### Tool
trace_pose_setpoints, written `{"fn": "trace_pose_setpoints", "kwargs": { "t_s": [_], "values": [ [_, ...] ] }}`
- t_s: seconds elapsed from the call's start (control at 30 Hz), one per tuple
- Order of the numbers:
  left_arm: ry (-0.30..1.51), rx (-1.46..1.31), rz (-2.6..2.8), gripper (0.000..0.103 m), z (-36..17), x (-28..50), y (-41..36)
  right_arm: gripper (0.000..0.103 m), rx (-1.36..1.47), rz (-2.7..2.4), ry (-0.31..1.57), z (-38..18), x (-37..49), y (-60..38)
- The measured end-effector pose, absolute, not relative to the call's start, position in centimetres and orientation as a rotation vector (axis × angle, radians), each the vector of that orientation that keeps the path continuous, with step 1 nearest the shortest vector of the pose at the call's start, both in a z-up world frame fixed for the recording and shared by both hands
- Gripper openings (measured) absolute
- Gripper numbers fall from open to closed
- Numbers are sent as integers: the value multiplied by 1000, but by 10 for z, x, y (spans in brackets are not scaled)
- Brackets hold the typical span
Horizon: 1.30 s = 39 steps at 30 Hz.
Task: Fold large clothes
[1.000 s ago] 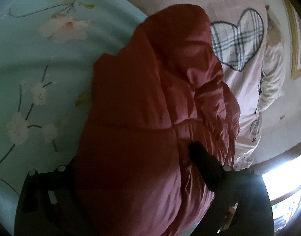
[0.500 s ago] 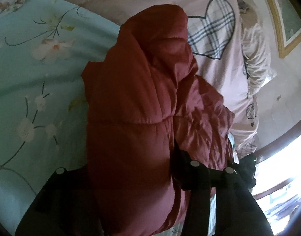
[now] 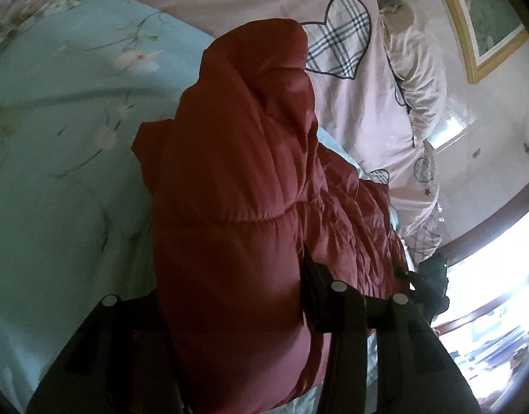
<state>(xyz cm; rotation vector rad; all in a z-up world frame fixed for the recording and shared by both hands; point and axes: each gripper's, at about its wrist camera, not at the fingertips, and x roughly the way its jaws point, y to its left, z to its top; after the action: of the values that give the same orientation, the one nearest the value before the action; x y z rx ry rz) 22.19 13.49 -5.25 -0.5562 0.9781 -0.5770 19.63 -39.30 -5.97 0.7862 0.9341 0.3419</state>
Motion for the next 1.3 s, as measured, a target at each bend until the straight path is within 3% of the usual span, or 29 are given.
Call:
{"fn": "trace_pose_setpoints", "kwargs": {
  "t_s": [0.4,0.53,0.83,1.17,1.3],
  "values": [
    [1015,-538,-563,43,-64,180,150,49,813,340,947,-71,146,-382],
    [1024,-502,-526,44,-72,183,146,55,854,328,947,-85,146,-388],
    [1018,-432,-449,55,-79,182,145,68,828,310,948,-95,149,-387],
    [983,-373,-374,75,-68,179,146,77,784,288,960,-90,148,-388],
    [982,-365,-365,76,-66,182,146,81,759,270,963,-85,149,-389]
  ]
}}
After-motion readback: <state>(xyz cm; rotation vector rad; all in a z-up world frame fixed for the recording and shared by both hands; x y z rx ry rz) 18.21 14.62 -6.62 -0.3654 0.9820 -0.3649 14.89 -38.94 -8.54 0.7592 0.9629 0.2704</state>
